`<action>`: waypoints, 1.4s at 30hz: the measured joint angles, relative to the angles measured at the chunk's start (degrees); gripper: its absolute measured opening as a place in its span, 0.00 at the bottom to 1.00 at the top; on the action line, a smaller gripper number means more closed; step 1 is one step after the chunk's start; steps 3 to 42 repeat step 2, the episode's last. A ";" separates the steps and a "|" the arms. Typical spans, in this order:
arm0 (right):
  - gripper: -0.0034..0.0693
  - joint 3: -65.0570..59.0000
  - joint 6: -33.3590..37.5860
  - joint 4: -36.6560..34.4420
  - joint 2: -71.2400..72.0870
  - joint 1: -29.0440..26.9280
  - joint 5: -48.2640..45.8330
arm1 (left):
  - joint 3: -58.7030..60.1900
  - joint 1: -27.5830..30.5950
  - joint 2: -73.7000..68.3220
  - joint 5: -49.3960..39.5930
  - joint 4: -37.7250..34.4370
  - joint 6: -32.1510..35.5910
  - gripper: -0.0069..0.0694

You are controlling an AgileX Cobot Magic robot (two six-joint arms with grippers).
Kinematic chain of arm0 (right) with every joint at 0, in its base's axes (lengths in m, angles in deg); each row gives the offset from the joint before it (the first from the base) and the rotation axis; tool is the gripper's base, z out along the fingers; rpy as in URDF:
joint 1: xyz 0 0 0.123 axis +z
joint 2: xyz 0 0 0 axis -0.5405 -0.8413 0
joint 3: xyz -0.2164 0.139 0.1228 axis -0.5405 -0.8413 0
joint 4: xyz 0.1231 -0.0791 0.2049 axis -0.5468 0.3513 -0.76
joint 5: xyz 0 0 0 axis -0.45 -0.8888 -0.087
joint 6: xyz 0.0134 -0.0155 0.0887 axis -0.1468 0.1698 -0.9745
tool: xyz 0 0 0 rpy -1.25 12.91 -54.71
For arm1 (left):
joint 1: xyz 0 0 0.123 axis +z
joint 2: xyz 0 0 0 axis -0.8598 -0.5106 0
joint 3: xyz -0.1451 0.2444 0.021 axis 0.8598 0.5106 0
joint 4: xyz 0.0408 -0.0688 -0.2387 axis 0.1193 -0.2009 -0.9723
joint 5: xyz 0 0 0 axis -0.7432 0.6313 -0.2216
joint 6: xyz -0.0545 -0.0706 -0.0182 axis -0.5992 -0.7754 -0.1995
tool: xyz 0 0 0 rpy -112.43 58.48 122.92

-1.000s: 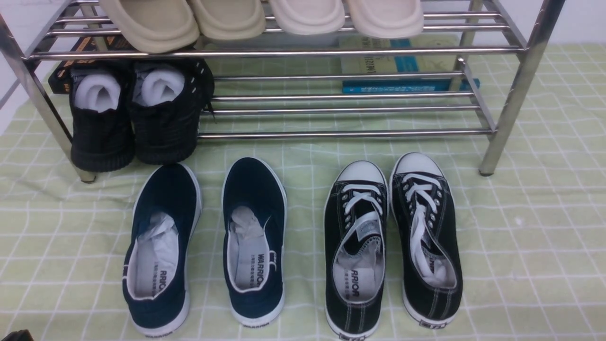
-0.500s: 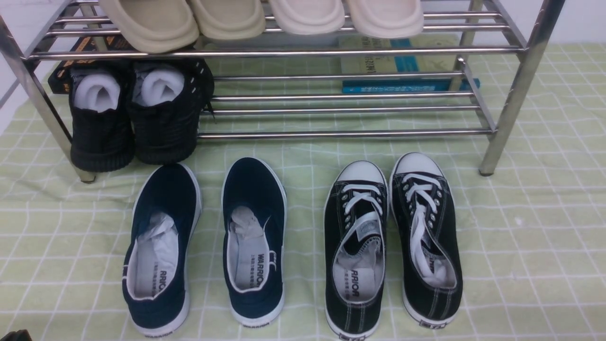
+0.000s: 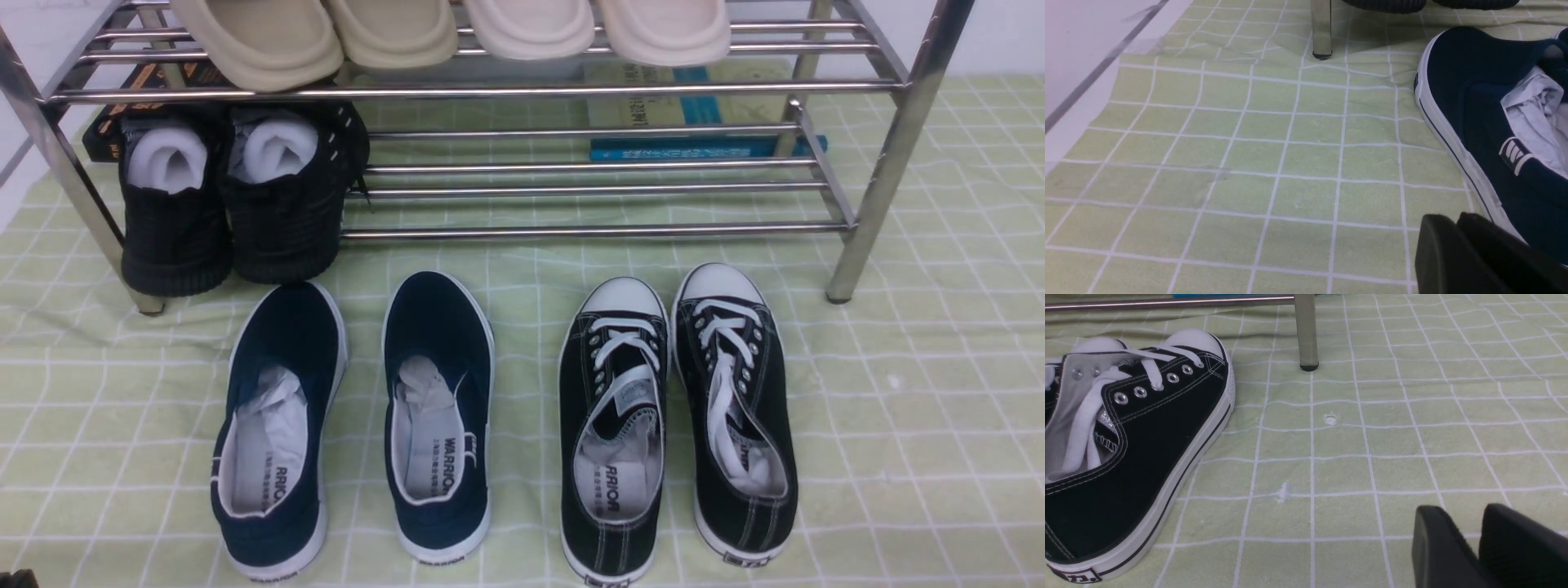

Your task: Take the shoes off the shelf with your hand from the green coffee tablecloth.

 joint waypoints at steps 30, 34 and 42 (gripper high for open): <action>0.31 0.00 0.00 0.00 0.00 0.00 -0.05 | 0.00 0.00 0.00 0.00 0.07 0.00 0.19; 0.31 0.00 0.00 0.00 0.00 0.00 -0.05 | 0.00 0.00 0.00 0.00 0.07 0.00 0.19; 0.31 0.00 0.00 0.00 0.00 0.00 -0.05 | 0.00 0.00 0.00 0.00 0.07 0.00 0.19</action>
